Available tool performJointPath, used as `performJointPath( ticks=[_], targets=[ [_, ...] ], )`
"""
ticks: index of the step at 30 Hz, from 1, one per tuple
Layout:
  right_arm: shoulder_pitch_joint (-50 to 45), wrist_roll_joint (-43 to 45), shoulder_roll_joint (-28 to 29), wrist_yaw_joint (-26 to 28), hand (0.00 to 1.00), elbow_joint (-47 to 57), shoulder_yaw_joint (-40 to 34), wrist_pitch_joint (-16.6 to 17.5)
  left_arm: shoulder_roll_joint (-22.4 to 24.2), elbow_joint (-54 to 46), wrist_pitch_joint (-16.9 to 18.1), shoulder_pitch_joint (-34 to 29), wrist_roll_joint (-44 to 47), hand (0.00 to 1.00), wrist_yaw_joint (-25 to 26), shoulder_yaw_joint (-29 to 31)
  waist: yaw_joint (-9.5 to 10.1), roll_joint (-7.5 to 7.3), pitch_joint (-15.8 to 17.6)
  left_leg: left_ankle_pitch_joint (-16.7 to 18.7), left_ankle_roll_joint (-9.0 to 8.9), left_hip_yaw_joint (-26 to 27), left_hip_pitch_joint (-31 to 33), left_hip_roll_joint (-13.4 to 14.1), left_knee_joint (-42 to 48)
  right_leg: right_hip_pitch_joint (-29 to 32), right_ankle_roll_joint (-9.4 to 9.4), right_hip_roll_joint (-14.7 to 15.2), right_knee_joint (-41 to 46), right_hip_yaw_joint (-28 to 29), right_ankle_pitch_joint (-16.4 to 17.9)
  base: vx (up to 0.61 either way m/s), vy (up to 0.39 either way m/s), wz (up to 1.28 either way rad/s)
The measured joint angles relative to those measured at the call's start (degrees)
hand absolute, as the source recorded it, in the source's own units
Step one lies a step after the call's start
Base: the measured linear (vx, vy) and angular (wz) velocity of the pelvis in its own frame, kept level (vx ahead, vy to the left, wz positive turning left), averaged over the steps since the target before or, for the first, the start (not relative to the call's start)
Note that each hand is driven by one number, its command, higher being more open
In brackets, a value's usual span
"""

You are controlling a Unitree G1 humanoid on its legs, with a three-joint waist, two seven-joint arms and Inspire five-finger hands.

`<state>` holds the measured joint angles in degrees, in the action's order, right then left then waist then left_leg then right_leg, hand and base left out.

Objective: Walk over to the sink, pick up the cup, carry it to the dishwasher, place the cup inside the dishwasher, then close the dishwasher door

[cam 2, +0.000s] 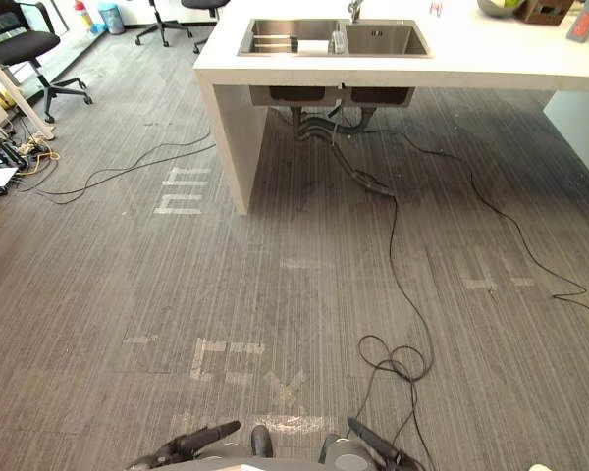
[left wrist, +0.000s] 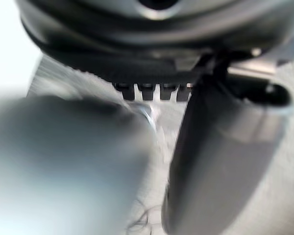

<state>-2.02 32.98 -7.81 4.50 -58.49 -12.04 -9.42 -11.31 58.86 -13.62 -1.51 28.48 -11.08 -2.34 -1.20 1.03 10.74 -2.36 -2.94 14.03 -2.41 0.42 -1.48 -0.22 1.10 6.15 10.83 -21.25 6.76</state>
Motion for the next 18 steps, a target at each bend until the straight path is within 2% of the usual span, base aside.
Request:
performJointPath(
  ticks=[2, 4, 5, 10, 13, 18],
  targets=[
    [2.7, -0.2, -0.6, 0.2, 1.00, 2.2, -0.8, 0.1, 0.0, -1.3, 0.2, 0.9, 0.3, 1.00, -0.1, -0.4, -0.06, 0.26, 0.9, -0.5, -1.00, -0.6, -0.1, 0.0, -0.6, -0.2, 0.15, 0.1, 0.0, -1.0, 0.1, 0.01, -0.050, 0.22],
    [5.2, -0.6, -1.6, 0.6, 1.00, 4.1, -1.1, 0.2, 0.0, -4.3, 0.4, 0.9, 2.0, 1.00, -0.1, -1.9, -0.01, 0.36, 1.7, -1.3, -2.94, -1.0, -0.2, -0.3, -1.1, -0.8, 0.47, 0.6, 0.0, -2.4, 0.3, -0.01, -0.038, 0.33],
    [5.6, -0.6, -1.9, 0.8, 1.00, 4.7, -1.1, 0.3, 0.1, -5.1, 0.6, 0.9, 2.4, 1.00, -0.1, -2.2, 0.07, 0.47, 1.8, -1.5, -3.10, -1.0, -0.2, -0.3, -1.2, -0.8, 0.52, 0.7, 0.0, -2.7, 0.4, -0.02, -0.026, 0.26],
    [6.9, -1.6, -2.2, 1.4, 1.00, 8.0, -1.0, 1.3, 4.0, -7.3, 5.1, 2.2, 2.8, 1.00, 3.5, -5.1, 0.18, 0.75, 1.9, -1.5, -3.10, -0.4, -0.2, -0.4, -1.7, -0.8, 0.48, 0.9, 0.0, -3.1, 0.4, -0.01, -0.004, 0.04],
    [5.6, -4.5, -2.1, 2.1, 1.00, 8.0, -0.8, 1.3, 4.7, -7.6, 7.8, 2.8, 1.8, 1.00, 9.2, -6.2, 0.12, 0.81, 2.0, -1.5, -3.07, -0.1, -0.2, -0.4, -1.9, -0.7, 0.19, 0.9, 0.0, -3.3, 0.6, 0.00, -0.011, 0.00],
    [1.2, -17.7, -2.2, 3.3, 1.00, 7.4, 1.4, 4.4, 4.0, -9.1, 9.5, 2.3, -7.9, 1.00, 17.2, -6.1, -0.25, 1.08, 2.1, -2.2, -1.93, -1.0, -0.1, -0.4, -3.0, -0.8, 0.11, 0.9, 0.3, -5.4, 1.4, 0.03, -0.038, 0.13]
  ],
)
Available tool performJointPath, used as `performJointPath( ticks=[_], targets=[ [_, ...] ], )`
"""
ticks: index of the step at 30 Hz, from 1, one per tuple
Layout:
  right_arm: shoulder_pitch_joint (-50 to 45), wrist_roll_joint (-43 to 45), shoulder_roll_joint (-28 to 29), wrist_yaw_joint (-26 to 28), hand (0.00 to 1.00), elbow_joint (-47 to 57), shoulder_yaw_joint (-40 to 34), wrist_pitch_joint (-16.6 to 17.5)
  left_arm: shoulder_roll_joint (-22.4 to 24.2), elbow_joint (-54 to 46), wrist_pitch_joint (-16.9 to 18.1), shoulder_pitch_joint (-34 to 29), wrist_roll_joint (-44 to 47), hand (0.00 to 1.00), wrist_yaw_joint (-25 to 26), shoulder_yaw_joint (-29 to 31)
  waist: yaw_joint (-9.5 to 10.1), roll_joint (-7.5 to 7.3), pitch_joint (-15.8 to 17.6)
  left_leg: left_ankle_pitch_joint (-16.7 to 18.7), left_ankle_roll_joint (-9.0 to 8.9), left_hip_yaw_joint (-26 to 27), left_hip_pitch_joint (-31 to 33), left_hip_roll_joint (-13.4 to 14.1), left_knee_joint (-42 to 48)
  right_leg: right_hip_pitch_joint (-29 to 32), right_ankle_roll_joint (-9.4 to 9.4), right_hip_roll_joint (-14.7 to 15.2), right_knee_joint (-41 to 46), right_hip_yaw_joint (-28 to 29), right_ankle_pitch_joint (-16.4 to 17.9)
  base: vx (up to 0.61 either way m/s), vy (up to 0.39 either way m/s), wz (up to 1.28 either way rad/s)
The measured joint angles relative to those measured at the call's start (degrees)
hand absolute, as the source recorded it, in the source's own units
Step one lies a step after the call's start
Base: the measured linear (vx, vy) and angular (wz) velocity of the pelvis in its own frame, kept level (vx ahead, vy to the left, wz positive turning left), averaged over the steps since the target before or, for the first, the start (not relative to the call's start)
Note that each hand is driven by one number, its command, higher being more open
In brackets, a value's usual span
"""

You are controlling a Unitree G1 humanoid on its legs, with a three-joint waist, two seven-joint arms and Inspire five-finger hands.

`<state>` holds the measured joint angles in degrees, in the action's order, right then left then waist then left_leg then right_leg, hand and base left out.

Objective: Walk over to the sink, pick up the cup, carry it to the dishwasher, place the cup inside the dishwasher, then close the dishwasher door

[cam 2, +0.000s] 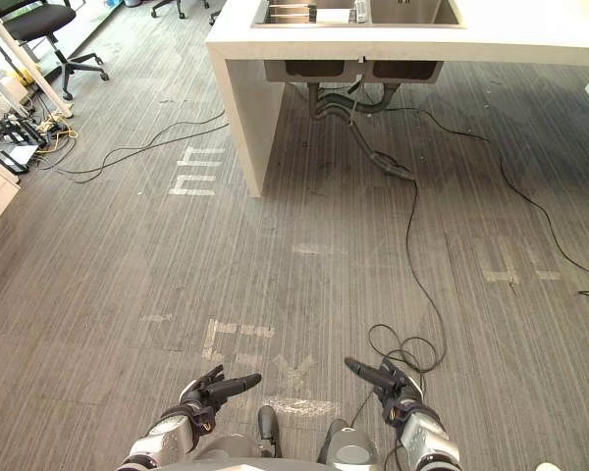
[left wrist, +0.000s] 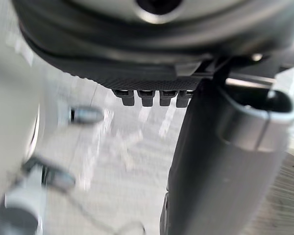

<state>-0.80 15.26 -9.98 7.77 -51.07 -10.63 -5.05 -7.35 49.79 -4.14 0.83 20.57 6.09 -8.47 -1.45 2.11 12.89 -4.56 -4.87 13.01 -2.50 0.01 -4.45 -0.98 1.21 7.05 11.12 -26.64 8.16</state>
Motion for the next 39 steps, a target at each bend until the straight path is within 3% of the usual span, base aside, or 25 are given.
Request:
performJointPath(
  ticks=[8, 10, 14, 20, 24, 26, 28, 30, 33, 34, 35, 37, 38, 39],
  targets=[
    [-1.2, -6.4, 0.5, -1.8, 1.00, -0.7, 2.8, 5.4, 0.5, -0.7, 1.1, -0.6, -10.6, 1.00, 12.4, -0.3, -0.63, -0.29, 0.3, 0.0, 0.67, 2.3, 0.1, -0.2, 0.4, -1.4, 0.71, 1.3, 1.2, -3.9, 1.4, 0.05, -0.012, 0.20],
    [-1.0, -6.4, 0.4, -2.7, 1.00, -1.3, 3.5, 6.4, 0.5, -0.9, 2.2, -1.5, -11.8, 1.00, 15.0, 0.0, -0.62, -0.46, 0.6, 1.5, 2.53, 4.8, 0.9, 0.0, 3.0, -1.6, 0.91, 1.8, 2.3, -4.0, 2.2, 0.03, 0.017, 0.05],
    [-1.5, -5.2, 0.4, -2.9, 1.00, -1.9, 3.8, 7.1, 0.7, -0.5, 3.1, -2.7, -11.6, 1.00, 15.3, 1.4, -0.47, -0.78, 1.1, 6.1, 3.23, 7.5, 3.4, 1.4, 10.9, -2.3, 1.35, 2.3, 3.0, -4.0, 2.7, 0.03, 0.020, 0.00],
    [-4.2, 5.9, 2.6, -2.6, 1.00, -2.0, 1.9, 5.7, 0.8, 0.7, 3.1, -5.2, -5.8, 1.00, 9.1, 3.1, 0.02, -0.82, 1.1, 7.7, 2.99, 9.0, 2.7, 1.4, 11.9, -3.1, 1.82, 2.8, 3.5, -3.2, 3.0, 0.02, 0.034, -0.06],
    [-4.9, 7.9, 4.7, -3.0, 1.00, -2.7, 0.7, 4.7, 1.1, 3.0, 2.9, -6.1, -3.2, 1.00, 3.8, 5.9, -0.16, -1.01, 0.8, 4.7, 3.63, 10.6, -1.4, 0.0, 4.8, -3.2, 1.92, 2.8, 3.1, -1.6, 2.9, 0.00, 0.020, -0.19],
    [-4.9, 9.7, 5.2, -3.0, 1.00, -3.5, -0.5, 4.6, 0.6, 4.2, 1.7, -6.0, -2.5, 1.00, 0.6, 5.9, -0.43, -1.43, 0.4, 3.6, 3.71, 10.8, -2.5, -0.4, 2.5, -3.2, 1.96, 2.6, 2.9, -1.4, 2.9, 0.00, 0.013, -0.10],
    [-4.4, 12.1, 5.7, -2.4, 1.00, -4.8, -2.0, 4.1, -0.2, 4.9, -1.4, -5.6, -1.2, 1.00, -6.7, 5.9, -0.82, -1.80, 0.2, 2.9, 3.98, 11.6, -3.9, -0.8, 0.3, -3.2, 2.05, 2.4, 2.9, -0.5, 2.9, 0.02, 0.013, -0.17],
    [-4.2, 12.7, 5.7, -1.6, 1.00, -5.6, -3.2, 3.6, -0.5, 5.8, -2.2, -5.0, 0.1, 1.00, -9.0, 5.8, -0.89, -2.01, 0.1, 3.0, 4.30, 12.4, -4.4, -1.1, -0.4, -2.9, 2.40, 2.6, 3.6, 0.3, 3.1, 0.02, 0.036, -0.22],
    [-3.4, 12.8, 4.9, -0.7, 1.00, -5.6, -4.4, 2.8, -1.2, 6.7, -3.9, -3.7, 3.4, 1.00, -9.9, 5.6, -1.10, -2.64, 0.4, 6.2, 7.75, 13.2, -3.7, -1.9, 2.3, 0.0, 4.06, 5.9, 11.0, 0.2, 5.1, 0.02, 0.058, -0.14],
    [-3.1, 12.9, 4.4, -0.7, 1.00, -5.6, -4.2, 2.4, -1.3, 6.9, -4.5, -3.3, 4.0, 1.00, -9.9, 5.6, -1.10, -2.68, 0.4, 7.0, 7.99, 13.3, -3.4, -1.8, 3.2, 0.9, 4.06, 6.6, 13.3, -0.1, 5.2, 0.06, 0.075, -0.10],
    [-2.2, 13.0, 3.7, -0.8, 1.00, -5.5, -4.1, 1.6, -1.6, 6.9, -5.7, -2.9, 5.0, 1.00, -10.4, 5.5, -1.01, -2.53, 0.4, 8.6, 8.42, 13.7, -2.7, -1.6, 5.6, 3.3, 3.01, 8.6, 19.7, -0.6, 5.2, 0.06, 0.066, -0.09],
    [-0.9, 14.5, 2.3, -1.3, 1.00, -5.5, -3.2, 0.7, -2.8, 6.9, -5.8, -2.6, 6.5, 1.00, -10.0, 5.4, -0.99, -3.74, 1.4, 13.2, 8.58, 14.0, -1.7, -0.7, 12.5, 8.4, -4.02, 13.0, 33.2, -0.5, 2.9, 0.10, 0.062, -0.09],
    [-0.8, 15.1, 1.9, -1.4, 1.00, -5.5, -2.8, 0.7, -3.0, 6.9, -5.9, -2.3, 6.9, 1.00, -9.7, 5.2, -1.00, -3.91, 1.6, 14.4, 8.70, 13.8, -1.7, -0.4, 14.1, 9.6, -4.94, 13.7, 36.6, 0.5, 1.3, 0.17, 0.078, 0.06],
    [-0.6, 15.7, 1.2, -1.3, 1.00, -5.2, -2.4, 1.1, -3.3, 6.7, -5.8, -2.2, 8.0, 1.00, -8.8, 4.1, -1.10, -3.83, 2.0, 16.3, 9.33, 12.9, -2.4, 0.2, 17.0, 12.6, -4.32, 14.4, 43.3, 3.5, -1.9, 0.17, 0.056, 0.19]
  ],
)
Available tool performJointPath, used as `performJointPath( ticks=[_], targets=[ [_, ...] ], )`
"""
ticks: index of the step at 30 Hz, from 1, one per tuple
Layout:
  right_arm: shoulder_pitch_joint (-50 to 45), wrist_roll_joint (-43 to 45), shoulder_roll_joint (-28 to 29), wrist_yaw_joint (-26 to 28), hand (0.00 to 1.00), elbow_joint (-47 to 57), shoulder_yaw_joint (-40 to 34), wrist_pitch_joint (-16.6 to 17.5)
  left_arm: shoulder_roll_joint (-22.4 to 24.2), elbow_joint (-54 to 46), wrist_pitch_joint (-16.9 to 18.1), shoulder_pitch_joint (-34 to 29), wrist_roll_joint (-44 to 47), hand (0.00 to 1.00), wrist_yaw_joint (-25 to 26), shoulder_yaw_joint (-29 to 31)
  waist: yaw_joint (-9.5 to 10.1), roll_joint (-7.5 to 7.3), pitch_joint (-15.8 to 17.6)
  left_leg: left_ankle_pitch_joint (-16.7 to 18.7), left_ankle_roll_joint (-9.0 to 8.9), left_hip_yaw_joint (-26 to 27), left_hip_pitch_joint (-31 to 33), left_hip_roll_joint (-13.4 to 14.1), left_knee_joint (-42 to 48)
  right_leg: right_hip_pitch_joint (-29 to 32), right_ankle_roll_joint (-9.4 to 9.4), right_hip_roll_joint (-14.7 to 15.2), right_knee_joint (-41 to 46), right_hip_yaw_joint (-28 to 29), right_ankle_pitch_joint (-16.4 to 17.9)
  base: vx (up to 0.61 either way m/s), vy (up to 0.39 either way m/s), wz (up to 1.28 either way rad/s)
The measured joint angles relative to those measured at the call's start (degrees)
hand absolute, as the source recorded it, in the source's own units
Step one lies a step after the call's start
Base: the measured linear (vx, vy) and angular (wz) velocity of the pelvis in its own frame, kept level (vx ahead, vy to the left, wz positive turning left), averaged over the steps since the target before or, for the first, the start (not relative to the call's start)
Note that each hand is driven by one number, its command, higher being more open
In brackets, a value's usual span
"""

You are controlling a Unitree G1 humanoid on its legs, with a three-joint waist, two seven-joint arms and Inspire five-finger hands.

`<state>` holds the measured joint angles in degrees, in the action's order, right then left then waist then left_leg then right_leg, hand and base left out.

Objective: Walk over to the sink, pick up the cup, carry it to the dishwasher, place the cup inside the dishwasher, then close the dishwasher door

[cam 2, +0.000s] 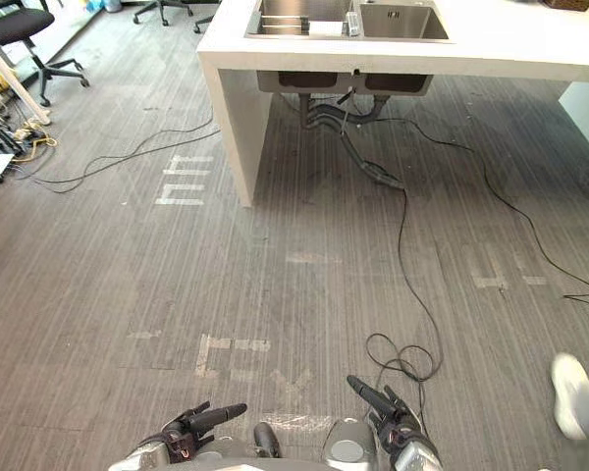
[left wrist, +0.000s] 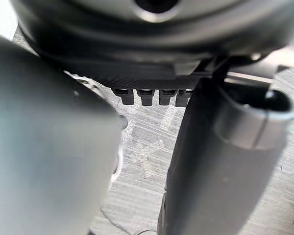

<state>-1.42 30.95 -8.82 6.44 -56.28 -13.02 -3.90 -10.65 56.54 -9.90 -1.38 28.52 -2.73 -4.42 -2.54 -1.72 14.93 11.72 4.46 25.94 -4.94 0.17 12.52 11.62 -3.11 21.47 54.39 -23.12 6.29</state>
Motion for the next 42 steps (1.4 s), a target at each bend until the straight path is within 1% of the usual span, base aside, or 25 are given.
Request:
performJointPath(
  ticks=[2, 4, 7, 9, 10, 11, 13, 14, 15, 16, 17, 19, 20, 22, 25, 27, 28, 30, 32, 33, 34, 35, 38, 40, 42],
  targets=[
    [0.3, 1.5, -0.5, 0.1, 1.00, 0.5, 0.2, 0.1, -0.3, -0.2, 0.2, 0.6, 1.9, 1.00, 0.9, -0.9, -0.59, 0.43, 0.8, 2.1, -0.29, -1.9, -0.9, 1.2, 2.3, 2.7, 2.76, -2.4, 1.8, 2.7, 3.9, 0.18, 0.016, 0.50],
    [-0.2, 1.7, -0.1, -0.1, 1.00, 1.3, 1.6, -0.6, -0.5, -1.4, 0.2, 1.7, 2.1, 1.00, 1.3, -2.9, -1.45, 0.61, 1.0, 2.5, -0.74, -5.4, -1.2, 1.3, 1.9, 5.7, 3.70, -5.7, -7.8, 3.1, 5.1, 0.23, -0.040, 0.84],
    [0.0, 4.1, 1.1, -0.3, 1.00, 3.3, 2.8, -1.9, 0.2, -5.6, 0.3, 3.2, 2.0, 1.00, 1.5, -4.7, -1.41, 0.74, 2.8, 3.0, -3.15, -8.9, -2.8, 1.2, 1.6, 8.2, 5.81, -8.8, -33.2, 2.6, 0.1, 0.36, -0.125, 0.73],
    [0.2, 5.1, 2.0, -0.4, 1.00, 3.6, 2.6, -2.3, 0.4, -7.1, 0.4, 3.3, 2.6, 1.00, 1.9, -4.9, -1.41, 0.36, 3.7, 4.7, -5.36, -10.1, -4.8, 1.2, 1.7, 8.2, 5.91, -8.9, -39.7, 2.3, -1.8, 0.42, -0.254, 0.49],
    [-0.4, 5.6, 1.7, -0.3, 1.00, 3.7, 2.2, -2.7, 0.8, -7.2, 0.3, 3.3, 3.6, 1.00, 2.5, -4.9, -1.45, 0.31, 3.8, 7.5, -7.25, -11.6, -6.8, 1.6, 2.4, 8.1, 4.82, -9.0, -38.4, 3.8, -4.6, 0.44, -0.298, 0.38],
    [-0.3, 5.6, 1.5, -0.4, 1.00, 3.7, 2.2, -2.9, 0.8, -7.1, 0.3, 3.2, 3.6, 1.00, 2.6, -4.9, -1.53, 0.62, 3.8, 8.2, -7.45, -11.8, -7.0, 1.9, 2.6, 8.5, 4.76, -9.1, -37.0, 4.1, -5.1, 0.46, -0.339, 0.23],
    [-0.9, 6.0, 0.9, -0.4, 1.00, 3.8, 1.9, -3.2, 1.2, -6.2, -0.1, 3.3, 3.6, 1.00, 2.4, -5.7, -1.79, 2.97, 2.2, 11.9, -9.00, -12.0, -8.8, 5.8, 2.3, 12.6, 1.90, -10.3, -25.5, 2.9, -3.6, 0.44, -0.304, 0.08],
    [-1.0, 6.0, 0.6, -0.4, 1.00, 3.7, 1.7, -3.5, 1.4, -5.0, 0.0, 3.6, 3.6, 1.00, 2.4, -6.2, -2.03, 3.63, 1.8, 12.5, -8.30, -11.8, -9.5, 6.9, 2.0, 12.6, -0.01, -10.6, -23.7, 1.7, -2.3, 0.67, -0.355, 0.13],
    [-0.9, 5.9, 0.2, -0.5, 1.00, 3.2, 1.2, -3.9, 1.7, -2.5, -0.2, 4.5, 3.6, 1.00, 2.3, -6.7, -2.30, 4.29, 1.5, 11.1, -8.92, -12.3, -8.8, 8.2, 7.8, 12.8, -2.16, -11.4, -20.1, 0.8, 2.0, 0.60, -0.274, 0.06],
    [-0.8, 5.9, 0.1, -0.5, 1.00, 2.7, 0.9, -4.1, 2.1, -1.5, -0.3, 4.9, 3.6, 1.00, 2.3, -6.7, -2.29, 4.26, 1.4, 9.9, -9.05, -11.8, -7.7, 8.9, 13.0, 12.7, -2.50, -11.7, -18.4, 0.8, 3.9, 0.84, -0.397, 0.02],
    [-1.1, 5.6, -0.2, -0.3, 1.00, 1.9, 0.0, -4.3, 3.3, 0.0, 0.0, 4.5, 3.7, 1.00, 2.0, -6.6, -2.90, 4.64, 1.5, 2.0, -9.45, -11.3, -2.1, 14.0, 29.9, 9.4, -2.95, -13.5, -16.3, 0.3, 8.7, 0.59, -0.294, -0.09],
    [-1.0, 5.1, -0.1, -0.2, 1.00, 1.2, 0.0, -4.2, 3.2, -0.7, 1.8, 4.6, 3.8, 1.00, 1.8, -5.4, -2.77, 4.77, 1.4, 0.3, -9.58, -11.7, 3.6, 17.2, 43.9, 7.1, -4.01, -15.4, -16.7, 0.5, 11.2, 0.49, -0.251, -0.20],
    [-0.5, 4.2, -0.1, 0.0, 1.00, 0.1, 0.0, -4.2, 3.2, -1.2, 3.2, 4.9, 4.5, 1.00, 1.6, -3.5, -2.64, 4.99, 1.8, 1.4, -7.92, -11.9, 9.2, 19.1, 56.8, 3.6, -5.29, -17.4, -17.7, 0.7, 12.9, 0.52, -0.228, -0.31],
    [-0.2, 3.7, -0.3, 0.0, 1.00, -1.7, 0.0, -3.8, 3.3, -3.3, 4.8, 5.0, 5.3, 1.00, 1.1, -2.0, -2.38, 4.45, 3.0, 3.1, -5.91, -11.9, 15.9, 17.8, 63.5, -3.0, -5.38, -19.1, -20.3, 0.7, 14.1, 0.51, -0.188, -0.20],
    [0.0, 3.9, -1.3, 0.1, 1.00, -1.9, -0.1, -3.7, 3.7, -8.3, 6.9, 5.4, 5.3, 1.00, 1.1, -2.1, -0.41, 3.76, 4.2, 3.9, -5.34, -5.3, 23.7, 12.5, 45.5, -10.3, -4.90, -19.4, -26.9, 2.4, 14.2, 0.54, -0.176, -0.32],
    [0.7, 4.0, -1.7, -0.3, 1.00, -1.4, 0.1, -3.3, 4.8, -9.5, 8.2, 5.2, 5.8, 1.00, 2.1, -2.0, -0.12, 3.05, 4.8, 1.3, -6.23, -3.2, 24.6, 6.3, 23.1, -15.6, -3.18, -19.0, -31.0, 3.2, 14.5, 0.50, -0.116, -0.17],
    [1.4, 4.5, -2.2, -0.6, 1.00, -1.4, 0.0, -3.3, 5.9, -10.1, 8.8, 4.7, 6.8, 1.00, 2.8, -2.1, 0.35, 3.14, 4.9, -3.0, -6.29, -3.1, 24.4, 3.0, 10.8, -18.3, -2.23, -19.2, -33.0, 4.1, 15.1, 0.42, -0.059, -0.24],
    [2.5, 5.8, -2.1, -0.8, 1.00, -1.4, -0.1, -3.0, 6.5, -12.2, 9.5, 3.4, 7.9, 1.00, 3.7, -2.2, 1.18, 4.00, 5.2, -10.2, -4.58, -2.1, 23.9, 0.2, -3.6, -21.7, -0.94, -21.1, -35.1, 5.4, 15.8, 0.52, -0.015, -0.39],
    [2.1, 6.1, -1.8, -0.4, 1.00, -1.3, -0.1, -2.8, 6.5, -12.8, 9.9, 2.5, 8.9, 1.00, 5.1, -2.2, 2.44, 6.09, 4.6, -12.9, -1.71, 3.0, 22.7, -0.5, -7.3, -26.2, 1.86, -24.6, -35.6, 6.4, 17.5, 0.72, 0.065, -0.34],
    [1.9, 6.1, -1.1, -0.3, 1.00, -1.4, -0.2, -2.7, 6.0, -12.7, 10.0, 2.5, 9.2, 1.00, 5.7, -1.9, 3.33, 5.32, 5.0, -17.9, 5.88, 1.7, 21.7, -0.4, -7.0, -28.3, 2.02, -25.0, -35.6, 7.4, 18.2, 0.79, 0.081, -0.08],
    [1.9, 6.1, -0.8, -0.1, 1.00, -1.1, -0.1, -2.8, 6.0, -12.9, 10.5, 2.9, 9.7, 1.00, 7.0, -1.6, 3.50, 4.50, 4.9, -19.7, 8.61, 1.7, 22.1, -0.4, -4.8, -29.2, 1.76, -24.6, -35.9, 7.8, 17.7, 0.65, 0.065, 0.02],
    [1.9, 6.1, -0.9, -0.1, 1.00, -0.6, -0.1, -2.8, 6.3, -13.3, 10.9, 3.0, 9.8, 1.00, 7.6, -1.6, 3.53, 4.45, 4.9, -19.6, 8.72, 1.5, 22.6, -0.4, -3.3, -29.1, 1.34, -24.4, -35.9, 8.2, 17.3, 0.56, 0.068, 0.15],
    [2.7, 6.1, -1.2, 0.0, 1.00, -0.7, -0.2, -3.9, 8.8, -14.9, 15.8, 2.6, 9.8, 1.00, 11.2, 2.0, 4.28, 3.90, 4.8, -11.3, 8.22, 1.7, 23.8, -1.0, 5.3, -28.7, 2.67, -21.3, -32.8, 10.6, 14.6, 0.45, 0.085, 0.00],
    [2.9, 6.1, -1.3, 0.0, 1.00, -1.6, -0.2, -5.2, 9.9, -18.2, 19.4, 0.9, 10.0, 1.00, 14.8, 4.5, 5.12, 3.81, 4.0, -8.6, 7.87, 2.3, 22.7, -1.9, 6.2, -26.6, 6.02, -19.0, -26.6, 10.4, 11.8, 0.40, 0.064, -0.10],
    [2.9, 6.1, -0.9, 0.2, 1.00, -3.2, -0.2, -6.7, 10.6, -23.0, 27.1, -1.0, 10.3, 1.00, 20.8, 8.5, 5.14, 3.65, 3.3, -7.6, 7.11, 2.2, 19.0, -3.7, 2.2, -19.3, 17.39, -15.2, -10.3, 10.4, 2.8, 0.44, 0.071, -0.05]
  ],
)
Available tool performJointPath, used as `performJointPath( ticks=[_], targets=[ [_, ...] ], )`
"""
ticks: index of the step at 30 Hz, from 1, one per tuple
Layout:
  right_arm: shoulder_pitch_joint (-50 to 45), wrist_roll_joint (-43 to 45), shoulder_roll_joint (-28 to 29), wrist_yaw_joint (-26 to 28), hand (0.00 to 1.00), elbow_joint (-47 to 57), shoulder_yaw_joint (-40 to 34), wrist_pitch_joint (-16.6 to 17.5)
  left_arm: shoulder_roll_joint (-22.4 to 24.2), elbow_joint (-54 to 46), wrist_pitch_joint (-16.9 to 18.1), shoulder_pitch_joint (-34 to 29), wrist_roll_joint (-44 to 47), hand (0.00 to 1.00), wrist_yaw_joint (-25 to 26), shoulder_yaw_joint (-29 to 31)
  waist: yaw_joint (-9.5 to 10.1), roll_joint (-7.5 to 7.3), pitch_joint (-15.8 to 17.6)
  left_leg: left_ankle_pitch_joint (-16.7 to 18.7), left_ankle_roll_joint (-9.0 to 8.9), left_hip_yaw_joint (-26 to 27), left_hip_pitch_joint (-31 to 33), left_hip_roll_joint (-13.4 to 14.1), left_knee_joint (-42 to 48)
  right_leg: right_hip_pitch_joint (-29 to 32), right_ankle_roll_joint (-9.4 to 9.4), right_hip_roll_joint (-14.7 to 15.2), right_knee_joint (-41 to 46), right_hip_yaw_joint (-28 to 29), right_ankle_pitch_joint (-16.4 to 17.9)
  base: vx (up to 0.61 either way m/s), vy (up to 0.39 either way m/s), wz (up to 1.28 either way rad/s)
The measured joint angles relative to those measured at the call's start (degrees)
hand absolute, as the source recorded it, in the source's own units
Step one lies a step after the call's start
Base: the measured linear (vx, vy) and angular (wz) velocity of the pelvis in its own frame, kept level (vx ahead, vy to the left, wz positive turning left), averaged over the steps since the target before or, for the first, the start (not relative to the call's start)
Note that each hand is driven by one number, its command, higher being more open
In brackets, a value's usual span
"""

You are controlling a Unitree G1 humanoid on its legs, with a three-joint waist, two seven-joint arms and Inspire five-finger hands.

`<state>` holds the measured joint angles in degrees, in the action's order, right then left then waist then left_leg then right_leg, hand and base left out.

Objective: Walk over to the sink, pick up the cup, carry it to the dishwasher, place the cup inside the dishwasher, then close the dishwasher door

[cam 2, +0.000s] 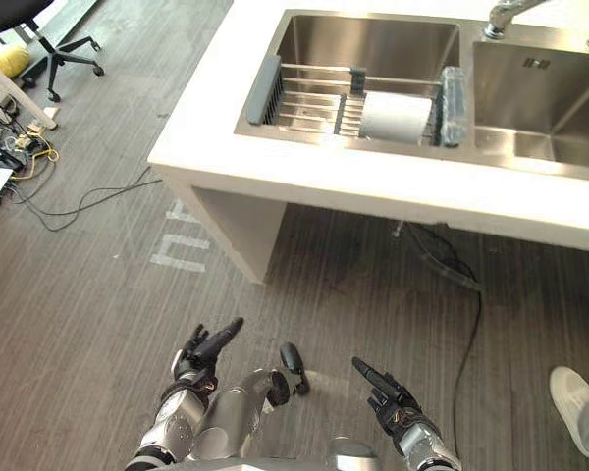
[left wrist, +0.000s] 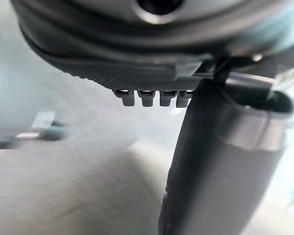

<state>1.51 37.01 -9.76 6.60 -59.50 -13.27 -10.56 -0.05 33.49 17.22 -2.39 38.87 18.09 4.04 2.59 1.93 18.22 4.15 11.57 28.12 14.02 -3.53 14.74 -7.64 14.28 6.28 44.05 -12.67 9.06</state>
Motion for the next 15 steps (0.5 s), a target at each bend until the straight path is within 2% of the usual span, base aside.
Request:
performJointPath(
  ticks=[1, 2, 3, 4, 5, 6, 7, 8, 9, 10, 11, 12, 13, 14, 15],
  targets=[
    [0.0, 0.0, 0.1, 0.0, 1.00, -0.5, 0.0, -0.2, 0.3, -1.4, 2.0, -0.3, -0.1, 1.00, 1.6, 1.7, 0.00, -0.10, -0.2, 0.2, -0.20, -0.1, -0.8, -0.2, -0.6, 2.6, 1.18, 1.3, 5.4, 0.0, -1.1, 0.39, 0.051, -0.09],
    [0.0, -0.1, -0.1, -0.4, 1.00, -0.4, -0.8, 0.3, 1.1, -5.0, 5.9, -0.9, -0.5, 1.00, 5.2, 5.4, 0.01, -0.18, -0.3, 0.2, -1.02, -0.1, -2.8, -0.3, -1.7, 7.8, 0.64, 4.0, 15.6, -0.7, -0.8, 0.40, 0.057, -0.05],
    [0.1, 0.0, -0.8, -0.3, 1.00, -0.1, -2.3, 0.3, 1.3, -8.3, 9.9, -1.0, -0.9, 1.00, 9.8, 8.1, -0.39, -0.05, -0.6, 0.0, -1.25, -0.4, -5.6, -0.5, -3.5, 11.5, -1.07, 7.9, 21.8, -3.1, 0.7, 0.39, 0.056, -0.01],
    [0.1, 0.0, -1.1, -0.3, 1.00, 0.1, -2.5, 0.5, 1.3, -10.0, 11.5, -1.0, -1.1, 1.00, 11.9, 9.4, -0.52, -0.01, -0.7, -0.1, -1.39, -0.8, -7.1, -0.5, -4.4, 12.5, -2.26, 9.9, 23.0, -4.6, 1.7, 0.30, 0.047, 0.08],
    [0.0, 0.0, -1.8, -0.3, 1.00, 0.2, -3.3, 0.6, 1.1, -13.2, 14.6, -1.0, -2.5, 1.00, 15.7, 12.0, -0.56, 0.06, -0.9, -0.3, -1.80, -1.6, -9.9, -0.2, -6.3, 14.4, -6.40, 13.4, 22.4, -7.7, 3.9, 0.23, -0.023, 0.16],
    [-0.2, 0.0, -2.2, -0.3, 1.00, 0.3, -4.6, 0.6, 1.0, -15.8, 17.9, -1.0, -5.2, 1.00, 20.5, 14.0, -0.64, 0.14, -1.4, -0.4, -2.26, -2.5, -11.4, 0.8, -7.3, 15.9, -9.35, 15.7, 17.9, -10.5, 5.6, 0.20, -0.060, 0.19],
    [-0.3, 0.0, -2.3, -0.3, 1.00, 0.3, -5.1, 0.6, 0.9, -17.2, 19.3, -1.0, -6.6, 1.00, 22.7, 15.2, -0.62, 0.28, -1.7, -0.3, -3.43, -2.9, -11.9, 1.7, -7.6, 16.5, -10.27, 16.2, 14.6, -11.7, 6.1, 0.21, -0.144, 0.26],
    [-0.7, 0.0, -2.3, -0.4, 1.00, 0.2, -6.2, 0.6, 0.8, -19.5, 21.2, -0.6, -9.0, 1.00, 26.6, 17.7, -0.66, 0.46, -2.0, -0.3, -4.83, -4.1, -12.2, 3.3, -7.8, 17.3, -11.03, 16.4, 6.4, -13.6, 6.6, 0.15, -0.218, 0.26],
    [-1.0, -0.1, -2.1, -0.3, 1.00, -0.1, -7.0, 0.6, 0.6, -20.8, 21.8, -0.1, -10.9, 1.00, 29.3, 19.6, -0.37, 0.67, -2.2, -0.2, -5.97, -4.9, -12.4, 4.5, -7.7, 17.5, -10.95, 16.1, -0.2, -14.3, 6.5, 0.16, -0.315, 0.45],
    [-1.7, -0.1, -2.0, 0.0, 1.00, -0.9, -8.5, 0.6, 0.1, -22.9, 22.4, 0.5, -12.6, 1.00, 31.7, 22.2, -0.24, 0.35, -2.4, -0.1, -7.78, -6.6, -13.3, 5.5, -7.6, 17.2, -10.01, 15.8, -7.5, -14.0, 5.9, 0.13, -0.307, 0.38],
    [-1.9, -0.1, -1.8, 0.2, 1.00, -0.9, -9.1, 0.6, 0.0, -23.2, 22.4, 0.6, -12.7, 1.00, 31.7, 22.6, -0.25, 0.32, -2.4, 0.0, -8.08, -7.1, -13.5, 5.6, -7.6, 17.0, -9.78, 15.8, -8.4, -13.8, 5.8, 0.14, -0.342, 0.63],
    [-3.3, -0.2, -1.4, 0.7, 1.00, -0.9, -10.5, 0.7, -0.2, -25.5, 22.3, 0.6, -13.0, 1.00, 31.7, 23.1, -0.30, 0.01, -2.6, 0.0, -9.53, -8.8, -14.6, 5.6, -7.5, 15.7, -9.68, 16.0, -12.9, -13.8, 3.7, 0.11, -0.292, 0.65],
    [-4.6, -0.4, -0.7, 1.4, 1.00, -1.2, -11.2, 0.6, -0.5, -29.9, 21.5, 0.3, -13.1, 1.00, 31.1, 23.3, -0.01, -1.38, -3.4, 0.1, -10.93, -10.3, -15.1, 4.7, -7.6, 14.6, -10.87, 16.2, -17.7, -14.3, -2.1, 0.14, -0.400, 0.70],
    [-5.1, -0.5, -0.2, 1.7, 1.00, -1.5, -11.5, 0.7, -0.8, -32.0, 21.2, 0.2, -13.1, 1.00, 30.4, 23.4, 0.00, -2.27, -3.9, 0.4, -11.65, -10.7, -15.1, 4.1, -7.7, 14.3, -9.43, 16.5, -18.8, -14.7, -2.5, 0.13, -0.395, 0.47],
    [-5.2, -1.4, -0.5, 2.2, 1.00, -2.4, -12.8, 0.8, -0.2, -36.5, 20.4, -0.6, -13.1, 1.00, 28.3, 22.7, 0.10, -0.46, -4.8, 0.1, -13.36, -11.7, -15.3, 5.2, -8.2, 12.8, -7.21, 15.0, -20.5, -16.1, -1.4, 0.15, -0.406, 0.25]
  ],
)
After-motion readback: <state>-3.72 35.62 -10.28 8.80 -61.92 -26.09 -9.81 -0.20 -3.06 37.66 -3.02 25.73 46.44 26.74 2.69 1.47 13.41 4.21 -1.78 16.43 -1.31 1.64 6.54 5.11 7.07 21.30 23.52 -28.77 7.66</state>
